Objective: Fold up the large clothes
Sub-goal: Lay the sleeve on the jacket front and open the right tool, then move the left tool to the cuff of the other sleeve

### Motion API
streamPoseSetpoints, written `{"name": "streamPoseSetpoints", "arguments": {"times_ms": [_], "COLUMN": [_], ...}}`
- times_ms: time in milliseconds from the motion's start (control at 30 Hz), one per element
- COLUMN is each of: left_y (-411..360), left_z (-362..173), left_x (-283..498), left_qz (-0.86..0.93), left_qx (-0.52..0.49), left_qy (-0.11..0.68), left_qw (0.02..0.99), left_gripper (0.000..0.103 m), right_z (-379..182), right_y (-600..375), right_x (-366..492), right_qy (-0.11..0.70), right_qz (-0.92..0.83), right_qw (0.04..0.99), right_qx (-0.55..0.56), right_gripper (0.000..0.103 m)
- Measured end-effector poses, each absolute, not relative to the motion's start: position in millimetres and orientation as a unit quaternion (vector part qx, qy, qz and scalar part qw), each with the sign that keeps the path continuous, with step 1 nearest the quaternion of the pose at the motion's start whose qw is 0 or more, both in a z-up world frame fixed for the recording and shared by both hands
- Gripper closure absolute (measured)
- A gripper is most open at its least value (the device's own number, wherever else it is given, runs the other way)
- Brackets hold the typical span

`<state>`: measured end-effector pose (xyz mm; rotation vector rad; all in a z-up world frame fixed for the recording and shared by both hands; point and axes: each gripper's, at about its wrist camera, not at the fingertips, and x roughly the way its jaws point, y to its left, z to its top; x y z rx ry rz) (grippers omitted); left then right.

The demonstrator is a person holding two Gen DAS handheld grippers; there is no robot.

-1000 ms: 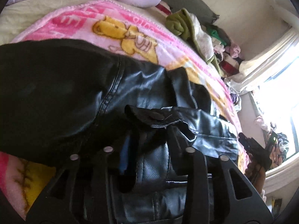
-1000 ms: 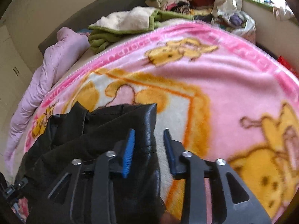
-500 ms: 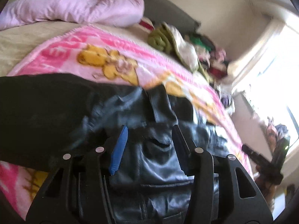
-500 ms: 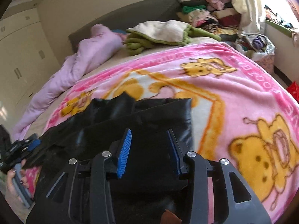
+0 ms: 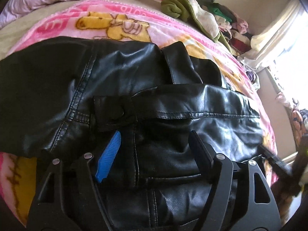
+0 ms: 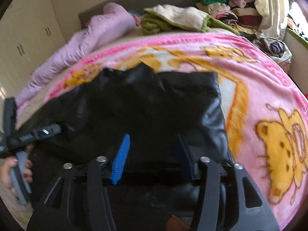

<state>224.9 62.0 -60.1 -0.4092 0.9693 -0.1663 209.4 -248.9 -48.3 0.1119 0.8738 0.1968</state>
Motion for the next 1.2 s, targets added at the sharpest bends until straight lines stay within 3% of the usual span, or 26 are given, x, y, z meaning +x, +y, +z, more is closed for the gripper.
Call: {"name": "streamPoseSetpoints", "arguments": {"times_ms": [300,367,500,733,900,1200], "left_y": [61.0,59.7,55.3,45.0,35.1,30.4], "left_z": [-55.4,-53.1,-45.5,-36.9,-35.4,-26.1], "left_x": [222.5,221.2,217.9,206.3,198.5,187.3], "left_qz": [-0.081,-0.081,-0.079,-0.077,-0.079,-0.088], "left_qx": [-0.199,-0.198,-0.183,-0.165,-0.15,-0.145], "left_qy": [0.459,0.46,0.454,0.444,0.444,0.434], "left_qw": [0.862,0.862,0.868,0.877,0.88,0.885], "left_gripper": [0.038,0.033,0.031,0.01,0.01,0.01], "right_z": [-72.5,-68.6,-59.1,-52.4,-49.7,-39.1], "right_y": [-257.9,-260.0,-259.9,-257.1,-255.6,-251.3], "right_x": [209.1,207.0,194.0,173.7,167.3,151.4], "right_qy": [0.439,0.433,0.412,0.396,0.388,0.369], "right_qz": [0.092,0.093,0.097,0.094,0.094,0.101], "right_qw": [0.891,0.893,0.902,0.91,0.913,0.92], "right_qx": [0.068,0.076,0.085,0.08,0.084,0.085], "right_gripper": [0.047,0.047,0.036,0.022,0.009,0.005]}}
